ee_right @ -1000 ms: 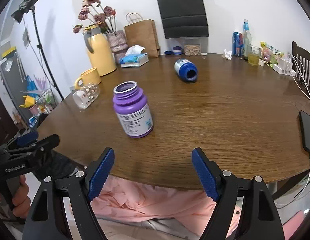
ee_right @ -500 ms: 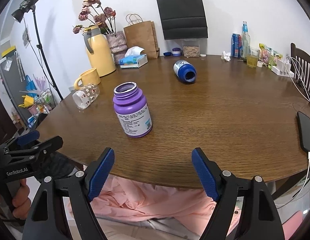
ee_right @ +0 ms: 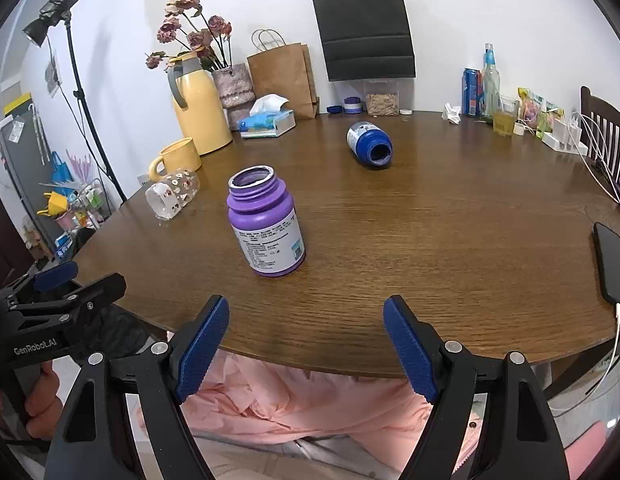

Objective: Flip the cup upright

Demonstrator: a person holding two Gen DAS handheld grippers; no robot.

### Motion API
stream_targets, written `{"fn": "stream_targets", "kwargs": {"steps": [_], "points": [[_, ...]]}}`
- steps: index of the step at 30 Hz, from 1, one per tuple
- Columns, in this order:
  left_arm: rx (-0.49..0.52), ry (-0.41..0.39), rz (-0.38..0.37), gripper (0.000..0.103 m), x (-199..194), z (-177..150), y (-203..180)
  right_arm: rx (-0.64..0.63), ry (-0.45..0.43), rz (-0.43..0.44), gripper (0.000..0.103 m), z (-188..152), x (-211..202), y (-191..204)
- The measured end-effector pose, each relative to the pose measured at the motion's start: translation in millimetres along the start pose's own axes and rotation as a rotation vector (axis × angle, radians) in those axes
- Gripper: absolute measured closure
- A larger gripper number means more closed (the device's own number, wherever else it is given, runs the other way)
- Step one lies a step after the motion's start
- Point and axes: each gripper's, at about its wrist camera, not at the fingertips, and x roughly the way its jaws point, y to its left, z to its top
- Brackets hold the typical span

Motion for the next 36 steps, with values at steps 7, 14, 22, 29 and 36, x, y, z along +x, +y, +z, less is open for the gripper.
{"fn": "stream_targets", "kwargs": {"steps": [7, 14, 22, 29, 36], "points": [[0.001, 0.003, 0.000, 0.000, 1.2, 0.4, 0.0, -0.001, -0.002, 0.000, 0.019, 0.4, 0.1, -1.0], [0.008, 0.011, -0.004, 0.000, 3.0, -0.6, -0.9, -0.007, -0.001, -0.002, 0.019, 0.1, 1.5, -0.2], [0.018, 0.006, -0.004, 0.000, 2.5, -0.2, -2.4, -0.009, -0.009, -0.002, 0.019, 0.0, 1.7, 0.6], [0.020, 0.012, -0.003, 0.000, 2.1, 0.1, -3.7, -0.010, -0.002, 0.000, 0.019, -0.4, 1.0, 1.9], [0.026, 0.001, -0.005, 0.000, 1.0, 2.2, -3.4, -0.010, -0.008, -0.001, 0.019, -0.3, 1.4, 2.2]]}}
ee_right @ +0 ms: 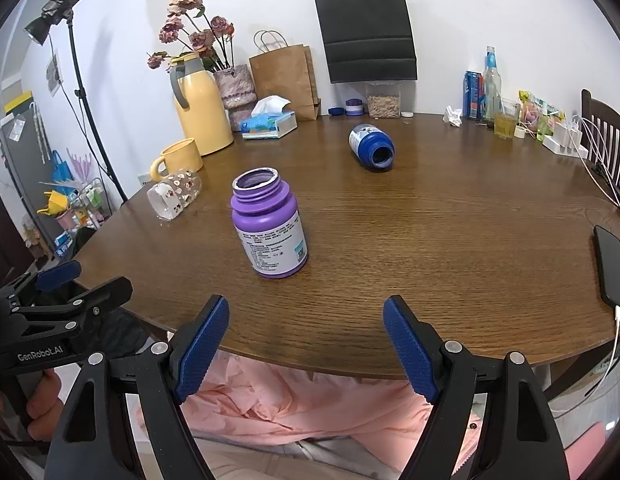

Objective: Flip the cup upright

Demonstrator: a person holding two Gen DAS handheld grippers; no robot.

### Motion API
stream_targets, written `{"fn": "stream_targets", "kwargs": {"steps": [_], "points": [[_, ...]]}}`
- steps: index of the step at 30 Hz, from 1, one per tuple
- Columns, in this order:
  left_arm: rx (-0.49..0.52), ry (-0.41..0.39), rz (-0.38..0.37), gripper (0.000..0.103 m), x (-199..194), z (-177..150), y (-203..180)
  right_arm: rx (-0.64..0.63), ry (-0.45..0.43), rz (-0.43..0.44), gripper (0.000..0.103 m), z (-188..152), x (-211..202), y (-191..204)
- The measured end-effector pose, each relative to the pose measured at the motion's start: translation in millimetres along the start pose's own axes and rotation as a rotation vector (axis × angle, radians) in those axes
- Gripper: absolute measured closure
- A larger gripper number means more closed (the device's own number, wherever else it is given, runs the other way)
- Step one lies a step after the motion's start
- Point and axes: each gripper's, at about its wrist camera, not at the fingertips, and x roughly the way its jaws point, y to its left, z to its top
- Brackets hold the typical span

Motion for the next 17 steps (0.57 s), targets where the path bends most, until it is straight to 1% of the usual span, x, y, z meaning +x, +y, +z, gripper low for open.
{"fn": "stream_targets", "kwargs": {"steps": [6, 17], "points": [[0.003, -0.004, 0.000, 0.000, -0.9, 0.3, -0.2, 0.000, 0.000, 0.000, 0.019, 0.0, -0.1, -0.1], [0.003, -0.010, -0.023, 0.000, 0.0, -1.5, 0.7, -0.003, 0.004, 0.001, 0.019, -1.9, 1.7, 2.2]]}}
